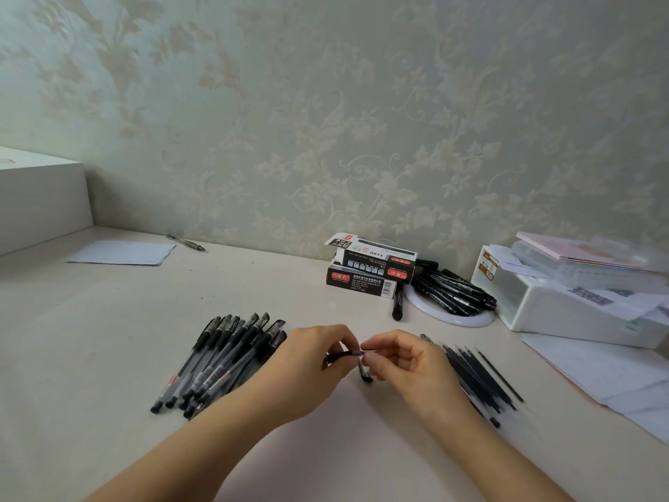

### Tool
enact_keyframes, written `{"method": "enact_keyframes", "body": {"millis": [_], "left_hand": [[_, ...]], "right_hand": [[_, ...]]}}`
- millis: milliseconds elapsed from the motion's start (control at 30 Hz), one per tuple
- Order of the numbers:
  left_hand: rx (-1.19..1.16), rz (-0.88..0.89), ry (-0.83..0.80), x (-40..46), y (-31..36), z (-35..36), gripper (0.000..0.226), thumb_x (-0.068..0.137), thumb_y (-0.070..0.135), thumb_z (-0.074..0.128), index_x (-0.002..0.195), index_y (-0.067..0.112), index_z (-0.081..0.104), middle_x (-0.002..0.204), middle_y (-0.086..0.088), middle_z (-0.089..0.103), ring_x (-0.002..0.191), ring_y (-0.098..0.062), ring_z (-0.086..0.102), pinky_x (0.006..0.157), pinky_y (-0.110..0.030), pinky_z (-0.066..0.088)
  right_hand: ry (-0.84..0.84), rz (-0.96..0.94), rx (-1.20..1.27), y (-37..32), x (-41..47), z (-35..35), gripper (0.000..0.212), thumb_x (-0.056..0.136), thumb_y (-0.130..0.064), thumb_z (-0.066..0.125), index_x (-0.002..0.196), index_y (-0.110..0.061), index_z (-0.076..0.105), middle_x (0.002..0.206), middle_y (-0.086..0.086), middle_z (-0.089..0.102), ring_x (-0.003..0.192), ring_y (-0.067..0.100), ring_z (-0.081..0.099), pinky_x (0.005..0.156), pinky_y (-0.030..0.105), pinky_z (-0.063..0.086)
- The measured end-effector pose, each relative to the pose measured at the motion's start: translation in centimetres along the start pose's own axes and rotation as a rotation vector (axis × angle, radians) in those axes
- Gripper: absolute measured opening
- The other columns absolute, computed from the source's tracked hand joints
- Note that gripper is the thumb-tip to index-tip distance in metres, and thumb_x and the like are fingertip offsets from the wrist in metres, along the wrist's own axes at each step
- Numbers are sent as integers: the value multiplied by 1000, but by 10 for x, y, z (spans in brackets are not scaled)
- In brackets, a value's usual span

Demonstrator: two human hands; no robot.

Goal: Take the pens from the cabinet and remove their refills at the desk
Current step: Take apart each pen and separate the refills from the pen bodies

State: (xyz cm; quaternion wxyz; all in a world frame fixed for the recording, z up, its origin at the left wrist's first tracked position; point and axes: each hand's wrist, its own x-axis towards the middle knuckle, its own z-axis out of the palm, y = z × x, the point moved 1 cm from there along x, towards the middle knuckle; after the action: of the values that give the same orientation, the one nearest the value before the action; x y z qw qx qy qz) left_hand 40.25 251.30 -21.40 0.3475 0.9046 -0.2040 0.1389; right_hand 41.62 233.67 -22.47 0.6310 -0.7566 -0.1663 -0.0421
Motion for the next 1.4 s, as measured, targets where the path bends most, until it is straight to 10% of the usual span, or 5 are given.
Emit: {"method": "enact_keyframes", "body": {"millis": [267,500,667,1233,1400], "left_hand": [[83,100,-9,1,3,-3,4,91,21,59,91,24,61,81,15,60,73,0,50,62,-9,34],[80,134,7,1,5,-2,6,91,23,60,88,28,58,83,16,60,79,-5,54,70,-20,44],[69,92,22,2,1,-3,6,91,23,61,91,29,60,86,16,62,79,-4,55,73,-23,47],[64,104,10,1,3,-1,4,90,27,62,90,30,63,84,17,63,79,-3,55,68,-14,42],[64,73,9,1,2,-1,5,91,28,60,92,30,65,85,17,64,78,-3,56,69,-17,44]], "right_hand": [[-44,-10,-111,4,1,-4,7,87,-14,72,82,-18,75,75,5,74,66,9,67,64,15,50],[4,-36,-362,1,0,-4,52,88,-61,45,69,-18,67,67,4,69,61,16,62,66,31,50],[-37,-68,-310,1,1,-7,7,90,-32,67,84,-29,68,80,-9,71,69,5,61,70,26,50],[-66,-74,-374,-1,-2,-6,43,91,-54,46,71,-19,63,60,-6,63,54,6,52,56,20,41],[-103,-102,-361,-1,-1,-6,8,93,-34,63,86,-29,65,78,-8,70,65,2,57,65,22,47]]}}
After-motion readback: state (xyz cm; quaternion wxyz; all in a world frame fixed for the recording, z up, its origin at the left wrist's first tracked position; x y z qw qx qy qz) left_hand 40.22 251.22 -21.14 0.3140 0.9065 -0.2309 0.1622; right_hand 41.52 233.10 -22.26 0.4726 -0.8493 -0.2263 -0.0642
